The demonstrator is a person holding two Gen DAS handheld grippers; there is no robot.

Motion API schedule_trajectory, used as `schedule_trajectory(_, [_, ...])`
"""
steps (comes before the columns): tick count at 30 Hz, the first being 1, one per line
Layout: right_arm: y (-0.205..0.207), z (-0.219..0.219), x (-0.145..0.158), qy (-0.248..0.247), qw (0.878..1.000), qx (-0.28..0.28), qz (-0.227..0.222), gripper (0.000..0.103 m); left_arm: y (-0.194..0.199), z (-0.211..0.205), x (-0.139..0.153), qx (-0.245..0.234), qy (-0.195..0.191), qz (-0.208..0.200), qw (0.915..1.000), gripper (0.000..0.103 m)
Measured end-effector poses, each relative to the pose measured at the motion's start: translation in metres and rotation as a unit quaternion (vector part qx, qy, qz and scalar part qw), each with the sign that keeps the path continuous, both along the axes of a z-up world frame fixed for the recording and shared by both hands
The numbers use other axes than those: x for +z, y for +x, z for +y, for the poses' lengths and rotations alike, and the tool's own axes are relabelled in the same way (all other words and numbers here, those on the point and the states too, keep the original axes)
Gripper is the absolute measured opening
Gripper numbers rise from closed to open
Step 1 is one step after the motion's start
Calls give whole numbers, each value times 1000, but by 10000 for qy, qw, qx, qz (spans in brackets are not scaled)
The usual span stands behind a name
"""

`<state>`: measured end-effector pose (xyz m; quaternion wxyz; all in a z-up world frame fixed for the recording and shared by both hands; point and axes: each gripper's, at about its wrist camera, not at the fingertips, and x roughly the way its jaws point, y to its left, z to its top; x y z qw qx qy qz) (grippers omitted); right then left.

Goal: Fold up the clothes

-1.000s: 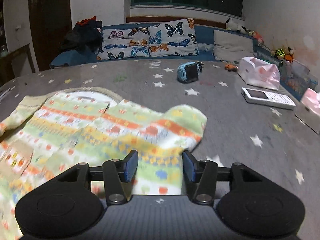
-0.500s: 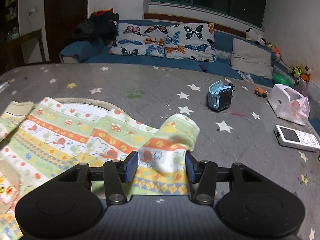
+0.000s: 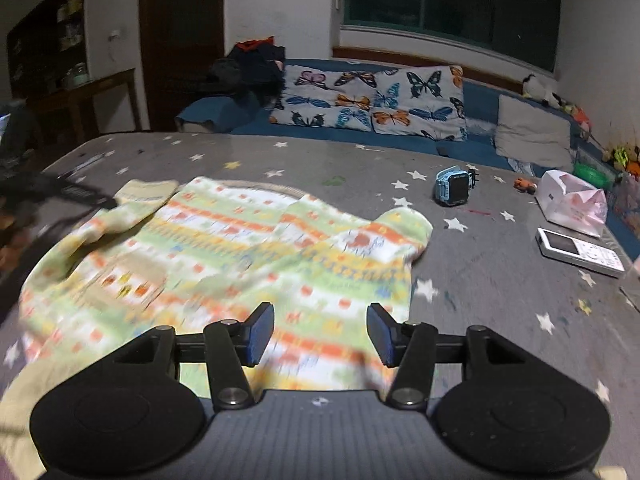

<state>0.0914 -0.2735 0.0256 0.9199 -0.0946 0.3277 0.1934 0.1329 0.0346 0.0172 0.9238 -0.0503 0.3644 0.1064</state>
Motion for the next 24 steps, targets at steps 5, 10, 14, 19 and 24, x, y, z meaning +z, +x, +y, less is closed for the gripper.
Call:
schedule_trajectory(5, [-36,-12,-1,-140,9999,-88,-20,57,-15,10,5,200,-116,-154,9996,3])
schedule_trajectory(10, [-58,-33,-4,-89,9991,-407,4,57,-59,31,28,769,-48,-490,9958,2])
schedule_trajectory(14, [-68,-49,-6,19,9979,-639,44,57,-109,51,45,1363,7,-724,9880,2])
schedule_trajectory(19, [-79,-64,-13,111,9957,-912,127,58,-162,65,41,1679,58,-572,9841,3])
schedule_trajectory(24, [-88,-75,-18,191,9931,-1125,255,58,-168,80,25,1712,258,-141,9848,5])
